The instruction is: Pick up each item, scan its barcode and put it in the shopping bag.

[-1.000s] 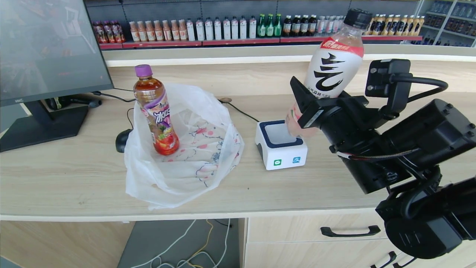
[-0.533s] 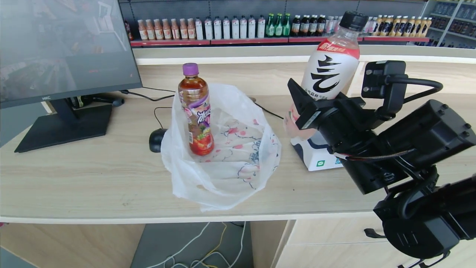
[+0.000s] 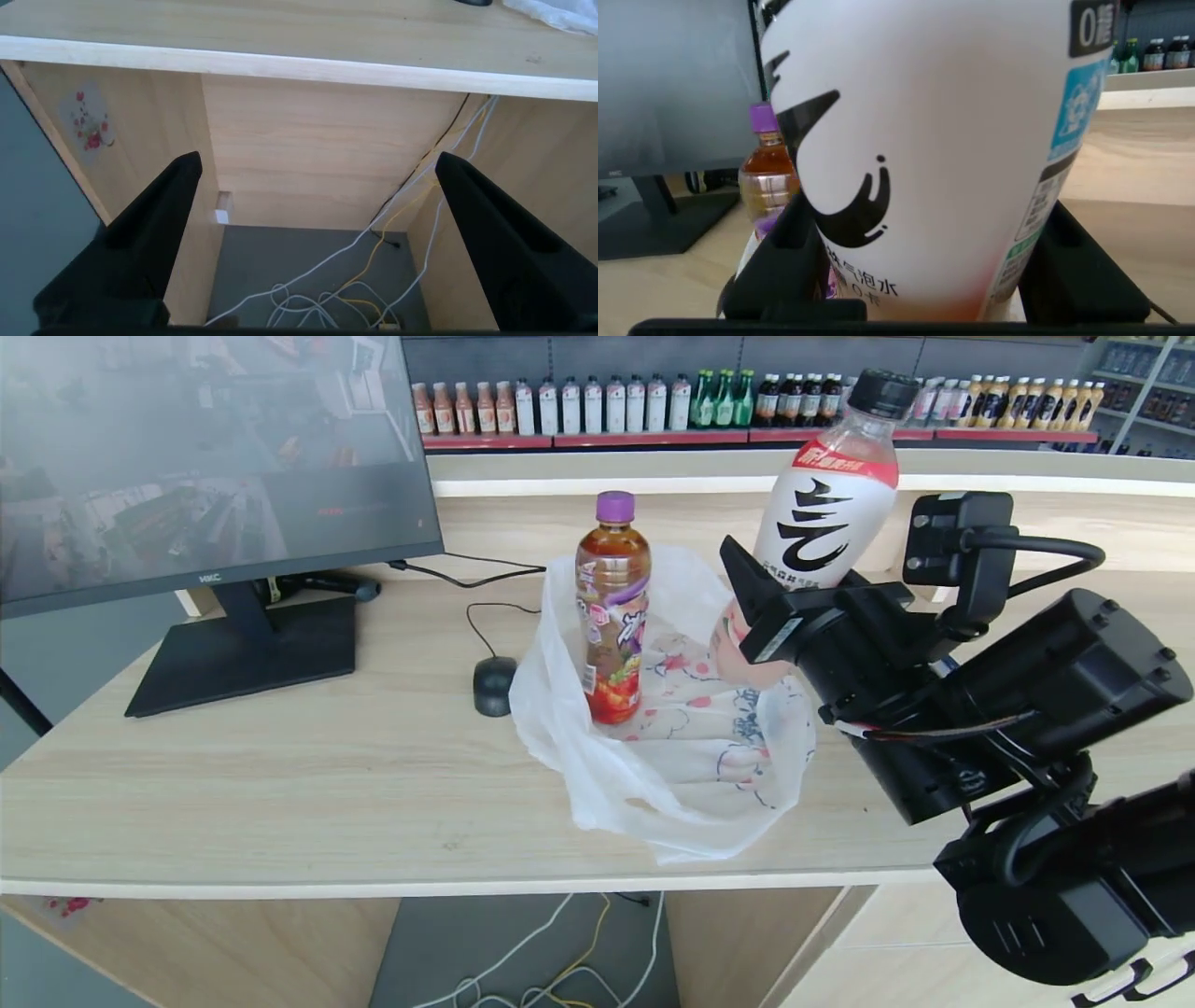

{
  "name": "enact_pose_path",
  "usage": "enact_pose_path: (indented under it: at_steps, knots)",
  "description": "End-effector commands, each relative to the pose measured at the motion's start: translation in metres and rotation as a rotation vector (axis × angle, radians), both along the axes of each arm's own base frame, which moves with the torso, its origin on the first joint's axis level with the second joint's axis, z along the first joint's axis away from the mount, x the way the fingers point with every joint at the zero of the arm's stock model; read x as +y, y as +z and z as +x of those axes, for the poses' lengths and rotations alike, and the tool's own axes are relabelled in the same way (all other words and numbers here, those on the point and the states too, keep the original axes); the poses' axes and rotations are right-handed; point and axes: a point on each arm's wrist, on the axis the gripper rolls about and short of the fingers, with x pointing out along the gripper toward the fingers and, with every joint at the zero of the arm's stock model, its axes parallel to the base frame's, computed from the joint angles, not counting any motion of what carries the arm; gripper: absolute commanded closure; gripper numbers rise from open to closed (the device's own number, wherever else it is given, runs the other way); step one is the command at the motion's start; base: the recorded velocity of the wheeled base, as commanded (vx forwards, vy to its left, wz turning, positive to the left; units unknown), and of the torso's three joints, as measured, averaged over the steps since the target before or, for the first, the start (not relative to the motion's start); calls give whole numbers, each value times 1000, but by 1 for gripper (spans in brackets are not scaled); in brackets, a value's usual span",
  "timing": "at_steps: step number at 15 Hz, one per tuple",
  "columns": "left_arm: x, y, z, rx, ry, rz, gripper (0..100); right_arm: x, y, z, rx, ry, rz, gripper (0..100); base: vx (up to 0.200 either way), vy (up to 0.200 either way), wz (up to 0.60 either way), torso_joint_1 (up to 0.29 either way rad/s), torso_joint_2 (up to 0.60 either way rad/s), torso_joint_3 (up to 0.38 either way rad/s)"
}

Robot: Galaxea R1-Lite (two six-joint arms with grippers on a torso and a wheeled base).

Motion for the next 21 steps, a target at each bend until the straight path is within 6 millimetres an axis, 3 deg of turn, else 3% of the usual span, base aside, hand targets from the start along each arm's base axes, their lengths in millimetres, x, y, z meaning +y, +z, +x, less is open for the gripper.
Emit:
enact_pose_path:
  at_steps: [1, 9, 13, 16, 18, 21]
  knots:
    - [0, 0, 0, -1, 1, 1, 0, 1, -2, 1, 3, 0, -3, 100, 0, 0, 0, 0, 0, 0]
    - [0, 0, 0, -1, 1, 0, 0, 0, -2, -1, 3, -4, -11, 100, 0, 0, 0, 0, 0, 0]
    - [0, 0, 0, -1, 1, 0, 0, -22, -8, 0, 25, -55, -43, 100, 0, 0, 0, 0, 0, 0]
    - [0, 0, 0, -1, 1, 0, 0, -24, -6, 3, 18, -59, -42, 100, 0, 0, 0, 0, 0, 0]
    - [0, 0, 0, -1, 1, 0, 0, -31, -12, 13, 73, -55, -103, 100, 0, 0, 0, 0, 0, 0]
    - [0, 0, 0, -1, 1, 0, 0, -36, -3, 31, 92, -46, -144, 100, 0, 0, 0, 0, 0, 0]
